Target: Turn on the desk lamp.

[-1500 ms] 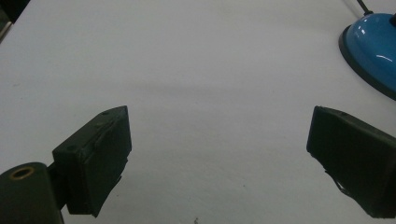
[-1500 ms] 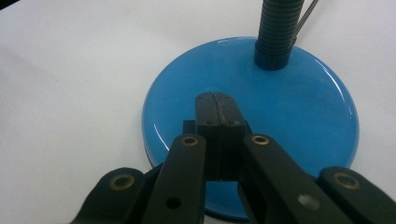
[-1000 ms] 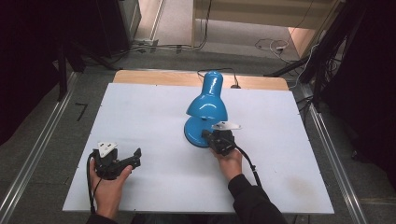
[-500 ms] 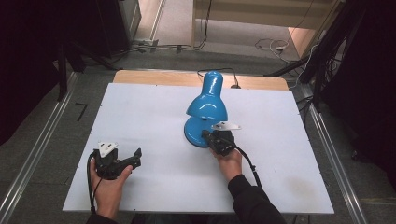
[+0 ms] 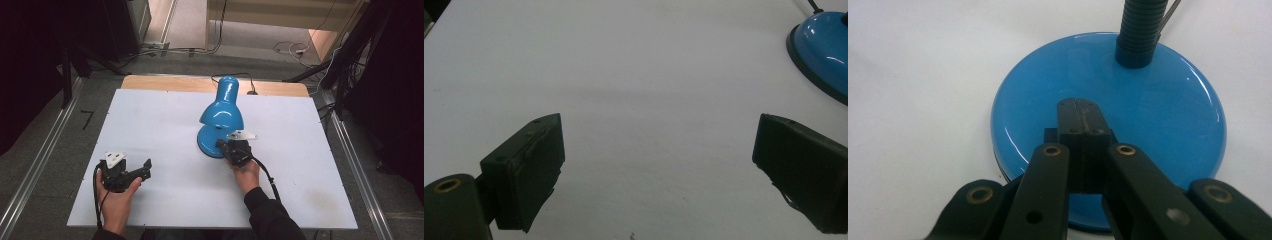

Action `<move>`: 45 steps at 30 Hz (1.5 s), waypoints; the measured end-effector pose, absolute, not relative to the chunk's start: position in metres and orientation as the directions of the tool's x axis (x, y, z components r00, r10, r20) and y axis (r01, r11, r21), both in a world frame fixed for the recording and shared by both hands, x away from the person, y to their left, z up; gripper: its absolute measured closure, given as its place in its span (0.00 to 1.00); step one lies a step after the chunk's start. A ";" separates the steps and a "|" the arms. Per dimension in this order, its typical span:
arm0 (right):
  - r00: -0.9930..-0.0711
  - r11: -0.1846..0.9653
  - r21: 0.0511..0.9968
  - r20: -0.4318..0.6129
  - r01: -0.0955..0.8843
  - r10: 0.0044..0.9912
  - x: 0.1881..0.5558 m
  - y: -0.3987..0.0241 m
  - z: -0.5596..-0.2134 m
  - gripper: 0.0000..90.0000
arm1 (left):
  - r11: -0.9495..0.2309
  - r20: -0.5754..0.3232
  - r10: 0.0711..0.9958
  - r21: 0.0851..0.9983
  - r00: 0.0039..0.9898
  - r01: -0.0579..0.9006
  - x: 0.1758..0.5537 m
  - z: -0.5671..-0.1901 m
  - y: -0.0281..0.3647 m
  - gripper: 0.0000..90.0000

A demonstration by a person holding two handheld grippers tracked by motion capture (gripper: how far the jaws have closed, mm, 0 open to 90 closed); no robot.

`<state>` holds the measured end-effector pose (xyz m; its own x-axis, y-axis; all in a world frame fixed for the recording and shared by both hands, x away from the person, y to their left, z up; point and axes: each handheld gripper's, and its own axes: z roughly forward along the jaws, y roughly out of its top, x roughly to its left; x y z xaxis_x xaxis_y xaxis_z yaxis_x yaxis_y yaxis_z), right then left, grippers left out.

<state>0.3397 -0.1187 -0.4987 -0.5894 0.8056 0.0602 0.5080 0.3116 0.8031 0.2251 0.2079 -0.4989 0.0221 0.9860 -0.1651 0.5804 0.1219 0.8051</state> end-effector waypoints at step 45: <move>-0.644 0.322 0.794 0.111 0.516 0.757 0.336 -0.140 -0.479 0.46 | 0.125 -0.169 0.985 0.803 0.021 0.583 0.225 -0.499 0.208 0.08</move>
<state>0.3363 -0.1396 -0.4790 -0.6436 0.7573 0.1108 0.5156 0.3219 0.7941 0.2251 0.2081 -0.4990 0.0215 0.9854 -0.1689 0.5829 0.1249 0.8029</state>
